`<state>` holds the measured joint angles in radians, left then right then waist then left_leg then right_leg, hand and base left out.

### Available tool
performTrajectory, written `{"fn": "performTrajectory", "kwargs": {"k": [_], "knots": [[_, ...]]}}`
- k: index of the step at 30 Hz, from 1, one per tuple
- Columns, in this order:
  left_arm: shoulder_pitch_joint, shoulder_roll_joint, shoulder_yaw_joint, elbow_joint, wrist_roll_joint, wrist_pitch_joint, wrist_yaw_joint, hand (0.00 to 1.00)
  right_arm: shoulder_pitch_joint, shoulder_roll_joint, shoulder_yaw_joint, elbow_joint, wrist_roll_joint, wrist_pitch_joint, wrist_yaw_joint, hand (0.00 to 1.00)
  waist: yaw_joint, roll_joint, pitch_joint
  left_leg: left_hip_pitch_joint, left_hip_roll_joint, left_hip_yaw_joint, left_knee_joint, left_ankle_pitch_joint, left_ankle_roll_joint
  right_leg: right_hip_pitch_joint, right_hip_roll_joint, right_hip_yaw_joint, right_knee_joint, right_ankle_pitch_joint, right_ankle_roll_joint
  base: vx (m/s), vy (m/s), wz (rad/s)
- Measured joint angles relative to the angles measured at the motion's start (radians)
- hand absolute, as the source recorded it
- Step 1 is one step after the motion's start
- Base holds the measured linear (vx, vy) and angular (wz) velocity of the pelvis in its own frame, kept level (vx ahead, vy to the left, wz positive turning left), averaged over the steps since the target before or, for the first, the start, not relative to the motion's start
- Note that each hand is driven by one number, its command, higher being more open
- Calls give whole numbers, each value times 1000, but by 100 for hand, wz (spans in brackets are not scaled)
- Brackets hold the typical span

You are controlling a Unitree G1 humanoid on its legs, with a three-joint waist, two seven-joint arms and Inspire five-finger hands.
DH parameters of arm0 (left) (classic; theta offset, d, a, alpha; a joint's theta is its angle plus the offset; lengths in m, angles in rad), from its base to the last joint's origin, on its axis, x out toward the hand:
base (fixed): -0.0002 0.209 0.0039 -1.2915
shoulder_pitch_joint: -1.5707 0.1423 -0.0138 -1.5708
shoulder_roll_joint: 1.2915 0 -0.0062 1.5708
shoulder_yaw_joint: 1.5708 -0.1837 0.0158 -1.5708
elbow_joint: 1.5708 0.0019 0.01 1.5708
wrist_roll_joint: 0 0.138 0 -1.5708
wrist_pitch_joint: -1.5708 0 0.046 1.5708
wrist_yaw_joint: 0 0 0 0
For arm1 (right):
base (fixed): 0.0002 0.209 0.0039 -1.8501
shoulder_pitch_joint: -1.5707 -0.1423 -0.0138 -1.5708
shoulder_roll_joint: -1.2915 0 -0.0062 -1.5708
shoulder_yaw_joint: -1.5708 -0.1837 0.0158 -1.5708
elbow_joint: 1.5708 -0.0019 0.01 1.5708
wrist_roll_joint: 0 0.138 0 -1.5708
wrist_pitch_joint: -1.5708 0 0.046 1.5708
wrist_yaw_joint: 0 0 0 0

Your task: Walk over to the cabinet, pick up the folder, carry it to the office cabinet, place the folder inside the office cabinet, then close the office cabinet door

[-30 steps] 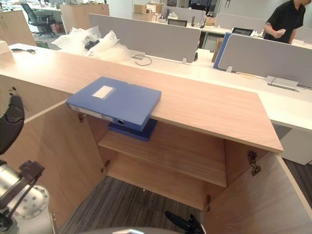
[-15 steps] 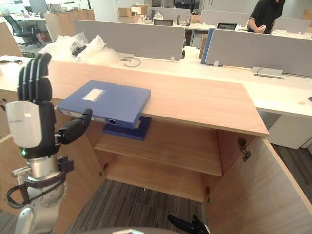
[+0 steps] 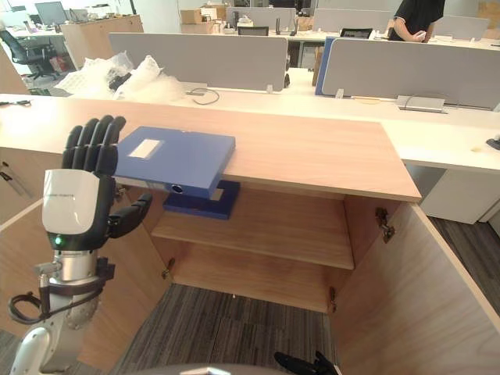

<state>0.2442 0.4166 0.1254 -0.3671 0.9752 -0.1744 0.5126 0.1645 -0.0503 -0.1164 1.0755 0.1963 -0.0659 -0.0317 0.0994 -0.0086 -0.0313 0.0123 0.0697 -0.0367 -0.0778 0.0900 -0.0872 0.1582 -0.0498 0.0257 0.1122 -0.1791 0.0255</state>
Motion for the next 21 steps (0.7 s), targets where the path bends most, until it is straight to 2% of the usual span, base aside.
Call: {"fn": "performTrajectory", "kwargs": {"k": [5,10,17,21], "knots": [[-7,15,-2,51,1,0,-2,100,-2,0,-1,0,0,0,0,100,-4,0,1,2,1,-4,-9,15,1,0,1,3,-5,-10,0,-66,-36,-1],[-55,56,-44,204,18,2,-20,100,-3,-5,-1,-1,-1,0,-1,100,-5,2,4,2,0,-6,-14,25,2,0,1,3,-10,-22,6,-57,-29,-1],[-113,70,-74,319,32,17,-41,100,-12,-1,0,-1,-1,0,-2,100,-16,-14,20,0,-6,-5,-14,26,1,0,-6,3,-14,-32,10,-18,-8,0],[-164,89,-80,348,40,46,-41,100,-20,6,1,-1,-8,0,-2,100,-20,-20,26,0,-10,-3,-11,26,0,0,-9,6,-14,-32,11,0,0,0]]}}
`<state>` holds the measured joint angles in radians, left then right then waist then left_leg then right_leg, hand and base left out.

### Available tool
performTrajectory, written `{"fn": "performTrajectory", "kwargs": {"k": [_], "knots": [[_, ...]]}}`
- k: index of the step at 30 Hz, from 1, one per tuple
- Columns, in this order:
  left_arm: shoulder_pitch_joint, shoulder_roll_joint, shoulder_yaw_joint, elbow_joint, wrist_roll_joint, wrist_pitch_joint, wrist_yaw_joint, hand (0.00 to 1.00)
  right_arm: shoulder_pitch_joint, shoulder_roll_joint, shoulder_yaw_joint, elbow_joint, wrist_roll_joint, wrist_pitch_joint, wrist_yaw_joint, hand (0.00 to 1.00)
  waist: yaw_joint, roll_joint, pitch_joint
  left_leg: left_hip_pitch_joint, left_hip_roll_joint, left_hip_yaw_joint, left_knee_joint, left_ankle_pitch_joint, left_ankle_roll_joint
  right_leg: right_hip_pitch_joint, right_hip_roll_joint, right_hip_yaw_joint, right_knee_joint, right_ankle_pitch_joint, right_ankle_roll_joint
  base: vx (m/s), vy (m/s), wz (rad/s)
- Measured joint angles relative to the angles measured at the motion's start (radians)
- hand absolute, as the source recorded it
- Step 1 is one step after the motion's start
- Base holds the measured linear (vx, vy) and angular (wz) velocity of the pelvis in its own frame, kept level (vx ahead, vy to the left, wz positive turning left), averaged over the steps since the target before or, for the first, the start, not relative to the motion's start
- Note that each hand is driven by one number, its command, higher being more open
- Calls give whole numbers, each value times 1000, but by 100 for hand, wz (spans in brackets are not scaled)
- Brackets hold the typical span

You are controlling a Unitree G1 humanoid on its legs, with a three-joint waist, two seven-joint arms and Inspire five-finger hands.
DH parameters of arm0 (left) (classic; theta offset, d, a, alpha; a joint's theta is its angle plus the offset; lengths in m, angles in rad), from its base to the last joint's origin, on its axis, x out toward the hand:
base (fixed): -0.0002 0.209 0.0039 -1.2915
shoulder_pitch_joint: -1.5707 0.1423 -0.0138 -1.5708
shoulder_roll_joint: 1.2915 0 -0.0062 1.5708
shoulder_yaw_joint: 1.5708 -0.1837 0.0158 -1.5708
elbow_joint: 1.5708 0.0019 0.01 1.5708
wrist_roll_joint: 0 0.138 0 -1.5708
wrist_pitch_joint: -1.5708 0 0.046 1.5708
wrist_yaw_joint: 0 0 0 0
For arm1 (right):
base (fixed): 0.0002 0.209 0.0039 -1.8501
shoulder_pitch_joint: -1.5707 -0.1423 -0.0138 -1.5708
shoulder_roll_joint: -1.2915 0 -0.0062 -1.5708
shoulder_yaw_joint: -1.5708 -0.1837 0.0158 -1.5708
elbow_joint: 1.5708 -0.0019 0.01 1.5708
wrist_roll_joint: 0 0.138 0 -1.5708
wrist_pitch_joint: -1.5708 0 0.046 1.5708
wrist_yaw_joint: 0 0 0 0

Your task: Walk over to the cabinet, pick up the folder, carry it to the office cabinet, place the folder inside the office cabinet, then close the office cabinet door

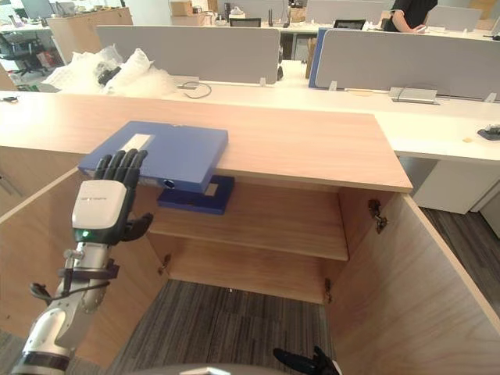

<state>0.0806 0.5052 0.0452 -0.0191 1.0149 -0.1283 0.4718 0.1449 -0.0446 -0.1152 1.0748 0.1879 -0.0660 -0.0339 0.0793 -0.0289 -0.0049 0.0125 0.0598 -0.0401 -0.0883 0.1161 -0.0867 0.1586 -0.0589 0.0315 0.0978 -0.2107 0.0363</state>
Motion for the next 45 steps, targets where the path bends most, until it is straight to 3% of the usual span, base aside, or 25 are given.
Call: {"fn": "performTrajectory", "kwargs": {"k": [14,40,41,45], "knots": [[-117,57,-27,69,55,73,24,100,-17,0,3,0,-29,0,-1,100,-30,10,6,0,2,10,-4,-2,-1,-3,0,11,-5,7,5,-5,-1,-1],[-316,68,-118,274,-5,71,5,100,-26,-1,7,0,-29,-1,-16,100,-54,19,6,0,4,32,0,-1,0,-13,0,33,-7,18,3,-5,-3,-1],[-327,68,-130,292,-5,68,-1,0,-27,-1,7,0,-29,-1,-17,100,-56,19,7,0,4,33,0,-1,0,-13,0,34,-7,19,3,0,0,0],[-356,68,-156,332,-6,67,-8,0,-31,-1,5,0,-29,-1,-17,100,-64,20,7,1,5,39,0,0,1,-16,0,39,-8,23,3,-31,-9,-5]]}}
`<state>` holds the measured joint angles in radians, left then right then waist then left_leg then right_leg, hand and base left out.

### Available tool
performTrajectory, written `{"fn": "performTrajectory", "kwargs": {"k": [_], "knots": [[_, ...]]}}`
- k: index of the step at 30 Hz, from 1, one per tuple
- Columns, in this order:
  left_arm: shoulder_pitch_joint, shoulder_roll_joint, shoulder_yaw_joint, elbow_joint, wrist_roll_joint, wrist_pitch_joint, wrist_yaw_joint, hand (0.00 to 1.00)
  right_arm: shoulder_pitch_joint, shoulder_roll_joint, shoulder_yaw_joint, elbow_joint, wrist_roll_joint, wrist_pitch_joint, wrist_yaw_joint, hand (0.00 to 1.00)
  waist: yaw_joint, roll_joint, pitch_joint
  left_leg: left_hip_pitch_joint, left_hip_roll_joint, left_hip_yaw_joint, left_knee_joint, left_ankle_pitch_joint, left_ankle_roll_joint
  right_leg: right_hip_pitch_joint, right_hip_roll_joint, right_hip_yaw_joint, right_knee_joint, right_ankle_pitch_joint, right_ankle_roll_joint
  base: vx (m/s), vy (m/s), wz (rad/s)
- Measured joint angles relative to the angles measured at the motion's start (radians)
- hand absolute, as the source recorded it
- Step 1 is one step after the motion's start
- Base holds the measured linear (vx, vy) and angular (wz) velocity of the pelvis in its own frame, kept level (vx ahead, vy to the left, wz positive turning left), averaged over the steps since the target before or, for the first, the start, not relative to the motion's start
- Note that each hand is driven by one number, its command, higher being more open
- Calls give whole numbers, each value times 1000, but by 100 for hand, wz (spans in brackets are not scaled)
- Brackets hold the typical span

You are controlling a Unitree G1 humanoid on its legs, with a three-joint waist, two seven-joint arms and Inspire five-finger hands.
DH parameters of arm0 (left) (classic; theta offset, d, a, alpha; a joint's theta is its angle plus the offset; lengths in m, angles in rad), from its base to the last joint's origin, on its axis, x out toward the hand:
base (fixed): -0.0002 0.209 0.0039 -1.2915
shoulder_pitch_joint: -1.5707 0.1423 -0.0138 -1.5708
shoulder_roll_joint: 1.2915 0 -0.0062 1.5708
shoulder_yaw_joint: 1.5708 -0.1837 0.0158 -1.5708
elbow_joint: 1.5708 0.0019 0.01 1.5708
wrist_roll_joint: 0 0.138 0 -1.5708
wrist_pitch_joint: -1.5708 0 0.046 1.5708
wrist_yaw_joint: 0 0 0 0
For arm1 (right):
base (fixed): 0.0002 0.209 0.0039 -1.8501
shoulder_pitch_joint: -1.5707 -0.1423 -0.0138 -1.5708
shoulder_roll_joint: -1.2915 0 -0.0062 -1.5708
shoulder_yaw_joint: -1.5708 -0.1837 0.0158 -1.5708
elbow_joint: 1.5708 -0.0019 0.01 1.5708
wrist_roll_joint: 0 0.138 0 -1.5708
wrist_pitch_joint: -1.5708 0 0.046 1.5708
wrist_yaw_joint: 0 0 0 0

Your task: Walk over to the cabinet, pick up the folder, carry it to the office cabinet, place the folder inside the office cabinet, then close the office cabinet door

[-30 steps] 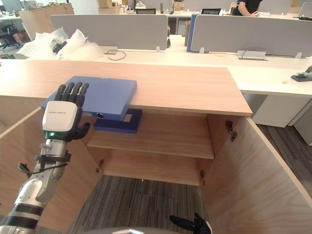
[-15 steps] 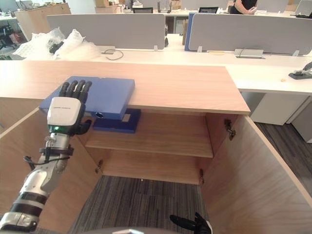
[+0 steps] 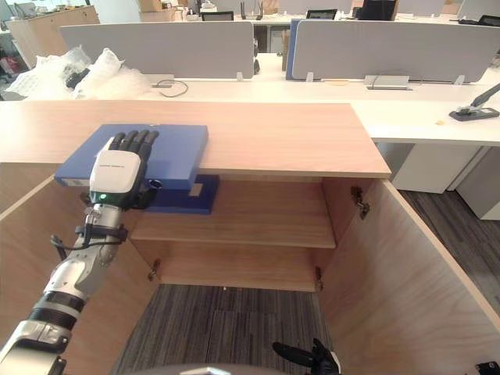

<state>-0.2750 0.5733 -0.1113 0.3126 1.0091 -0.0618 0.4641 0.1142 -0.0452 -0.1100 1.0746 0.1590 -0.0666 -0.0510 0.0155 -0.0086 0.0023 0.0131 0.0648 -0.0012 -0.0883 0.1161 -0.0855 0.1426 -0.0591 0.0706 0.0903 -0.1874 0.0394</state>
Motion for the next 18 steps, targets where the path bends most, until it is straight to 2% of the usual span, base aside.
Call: {"fn": "performTrajectory", "kwargs": {"k": [12,18], "knots": [[-90,-1,2,40,-65,2,-9,0,-3,-2,-7,1,0,0,-3,100,-15,7,-4,4,-1,12,-4,3,4,-1,-3,11,-8,9,3,-36,-4,-3],[-91,-1,-1,51,-55,-17,-28,0,-6,-3,-7,1,0,0,-3,100,-24,11,-6,6,-2,13,-5,3,5,1,-5,11,-10,9,3,-20,-2,-1]]}}
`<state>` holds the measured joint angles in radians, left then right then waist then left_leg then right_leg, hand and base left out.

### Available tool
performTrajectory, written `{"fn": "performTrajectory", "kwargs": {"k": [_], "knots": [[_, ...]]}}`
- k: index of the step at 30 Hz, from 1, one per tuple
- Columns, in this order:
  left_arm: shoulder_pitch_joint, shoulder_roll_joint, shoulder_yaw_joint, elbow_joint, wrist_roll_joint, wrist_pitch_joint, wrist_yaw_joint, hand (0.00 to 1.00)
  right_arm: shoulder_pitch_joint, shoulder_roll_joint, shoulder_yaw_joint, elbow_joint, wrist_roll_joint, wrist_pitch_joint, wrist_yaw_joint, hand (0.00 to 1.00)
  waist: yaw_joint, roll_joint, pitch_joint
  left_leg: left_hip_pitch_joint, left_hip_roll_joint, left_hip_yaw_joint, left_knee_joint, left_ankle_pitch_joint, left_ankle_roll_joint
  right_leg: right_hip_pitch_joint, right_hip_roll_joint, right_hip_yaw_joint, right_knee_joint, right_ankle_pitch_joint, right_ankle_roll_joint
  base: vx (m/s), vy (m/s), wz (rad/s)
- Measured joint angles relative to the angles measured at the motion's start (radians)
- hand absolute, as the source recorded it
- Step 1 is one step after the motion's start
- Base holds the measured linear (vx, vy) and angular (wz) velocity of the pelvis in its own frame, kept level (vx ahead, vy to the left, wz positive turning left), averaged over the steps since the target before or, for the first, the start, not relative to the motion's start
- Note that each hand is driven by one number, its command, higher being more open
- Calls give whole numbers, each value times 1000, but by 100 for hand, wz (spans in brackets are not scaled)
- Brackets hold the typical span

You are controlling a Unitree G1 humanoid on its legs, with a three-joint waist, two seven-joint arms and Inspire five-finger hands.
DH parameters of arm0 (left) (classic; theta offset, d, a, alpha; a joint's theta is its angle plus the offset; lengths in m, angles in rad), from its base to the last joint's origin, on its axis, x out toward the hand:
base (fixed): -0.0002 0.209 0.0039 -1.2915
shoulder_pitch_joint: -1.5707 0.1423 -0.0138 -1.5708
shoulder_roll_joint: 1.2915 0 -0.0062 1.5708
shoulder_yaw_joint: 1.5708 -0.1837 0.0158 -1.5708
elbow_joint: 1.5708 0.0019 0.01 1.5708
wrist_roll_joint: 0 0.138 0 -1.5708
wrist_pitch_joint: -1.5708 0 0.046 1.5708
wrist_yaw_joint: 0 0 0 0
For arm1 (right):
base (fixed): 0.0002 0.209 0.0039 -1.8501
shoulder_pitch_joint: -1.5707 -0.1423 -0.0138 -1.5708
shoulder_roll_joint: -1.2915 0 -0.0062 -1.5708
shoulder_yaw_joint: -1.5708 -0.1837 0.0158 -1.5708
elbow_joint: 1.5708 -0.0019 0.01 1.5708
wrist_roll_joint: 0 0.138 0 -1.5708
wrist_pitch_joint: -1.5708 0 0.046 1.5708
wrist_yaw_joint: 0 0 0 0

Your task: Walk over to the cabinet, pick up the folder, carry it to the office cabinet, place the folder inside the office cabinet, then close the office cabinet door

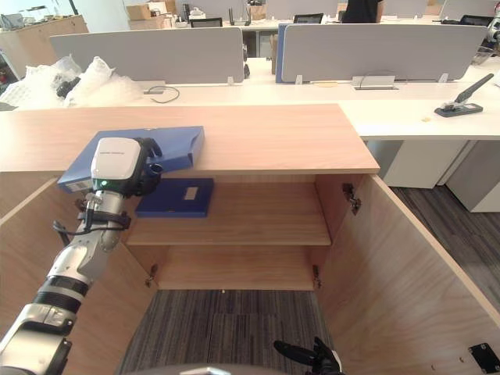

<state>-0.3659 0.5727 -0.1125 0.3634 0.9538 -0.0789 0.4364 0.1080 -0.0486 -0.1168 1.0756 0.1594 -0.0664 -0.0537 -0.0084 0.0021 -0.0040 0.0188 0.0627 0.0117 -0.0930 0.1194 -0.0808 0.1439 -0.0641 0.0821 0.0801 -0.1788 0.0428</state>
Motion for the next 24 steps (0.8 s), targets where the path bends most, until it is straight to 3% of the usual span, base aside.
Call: {"fn": "performTrajectory", "kwargs": {"k": [6,11,14,16,19,21,24], "knots": [[24,-34,21,-77,-2,22,-10,0,-6,1,-1,12,0,1,0,100,2,-5,3,1,-1,-2,0,0,0,2,-1,-2,-2,0,0,0,0,0],[204,-232,122,-484,-150,10,-2,0,-10,11,-25,32,0,3,-4,100,6,-20,5,-2,-2,-4,5,1,0,3,-3,0,-1,1,2,0,0,0],[307,-359,137,-705,-346,-25,6,0,-9,14,-22,24,10,3,-9,100,7,-19,5,-2,1,-4,5,0,0,1,1,2,3,1,2,0,0,0],[373,-393,138,-808,-468,-63,5,0,17,22,-13,-35,45,5,-16,100,6,-17,6,-2,3,-4,5,0,0,0,5,2,6,1,1,0,0,0],[465,-423,192,-938,-718,-150,-6,0,126,32,29,-285,113,5,-24,100,1,-10,8,-1,6,-3,5,-1,2,-3,8,3,12,1,1,0,0,0],[519,-463,288,-1031,-943,-220,-33,0,226,50,54,-547,138,-2,-23,100,-2,-7,10,-1,8,-3,5,-11,-2,-6,9,4,14,1,1,0,0,-2],[569,-498,399,-1116,-1147,-293,-55,0,296,63,50,-814,165,-21,-22,100,-2,-9,10,-2,7,-4,5,-12,-2,-7,9,3,14,1,0,0,0,0]]}}
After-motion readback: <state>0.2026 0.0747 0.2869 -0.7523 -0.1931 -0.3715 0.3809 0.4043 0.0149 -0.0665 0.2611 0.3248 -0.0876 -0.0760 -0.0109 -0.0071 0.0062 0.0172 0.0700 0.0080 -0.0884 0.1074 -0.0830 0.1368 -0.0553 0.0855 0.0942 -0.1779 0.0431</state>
